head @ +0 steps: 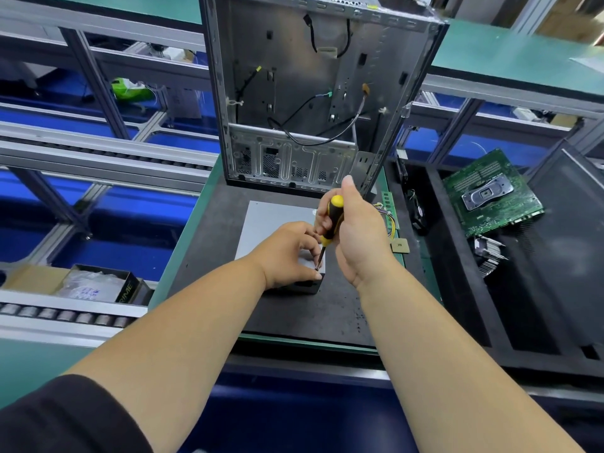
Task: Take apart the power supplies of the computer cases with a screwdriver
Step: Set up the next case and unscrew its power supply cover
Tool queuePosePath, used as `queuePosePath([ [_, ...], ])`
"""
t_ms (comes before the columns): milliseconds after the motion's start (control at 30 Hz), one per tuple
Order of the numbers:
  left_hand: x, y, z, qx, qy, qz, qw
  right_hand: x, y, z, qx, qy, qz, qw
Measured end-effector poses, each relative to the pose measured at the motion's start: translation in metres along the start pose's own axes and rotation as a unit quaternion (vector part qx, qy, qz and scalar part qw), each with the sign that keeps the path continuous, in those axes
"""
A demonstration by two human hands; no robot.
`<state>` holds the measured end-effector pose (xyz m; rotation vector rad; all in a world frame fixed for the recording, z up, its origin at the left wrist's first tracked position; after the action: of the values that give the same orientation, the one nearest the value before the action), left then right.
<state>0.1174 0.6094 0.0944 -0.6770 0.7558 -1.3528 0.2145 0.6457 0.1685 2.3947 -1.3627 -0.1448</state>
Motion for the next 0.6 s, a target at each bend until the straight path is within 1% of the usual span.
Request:
queuePosePath([
  [133,0.0,0.002,0.002,0.006,0.003,-0.01,1.0,0.001,0.005,0.005,-0.035,-0.007,-0.061,0.997],
  [200,0.001,0.003,-0.001,-0.004,0.004,-0.015,1.0,0.002,0.003,0.006,-0.033,-0.018,-0.077,0.996],
  [300,-0.001,0.0,-0.003,-0.003,0.006,-0.01,1.0,-0.001,-0.004,0.005,-0.04,-0.032,-0.063,0.997],
  [433,-0.001,0.0,-0.001,-0.021,0.008,-0.004,1.0,-0.003,-0.013,0.001,-0.004,-0.046,-0.043,0.998],
  [533,0.0,0.001,-0.001,-0.018,0.008,-0.006,1.0,-0.002,-0.011,0.002,-0.012,-0.044,-0.068,0.997],
  [600,0.0,0.001,-0.002,-0.013,0.002,-0.003,1.0,-0.001,-0.006,0.004,-0.038,-0.03,-0.081,0.996],
])
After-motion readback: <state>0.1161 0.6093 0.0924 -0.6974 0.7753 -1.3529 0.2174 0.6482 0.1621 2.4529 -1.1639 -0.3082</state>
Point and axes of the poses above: each hand's wrist, its own x-axis away from the middle knuckle, its own y-axis out of the palm, z = x × y, the point moved 5 cm from there along -x, towards the middle knuckle, and after that the axes turned 12 degrees about -x, right-handed, at the moved point
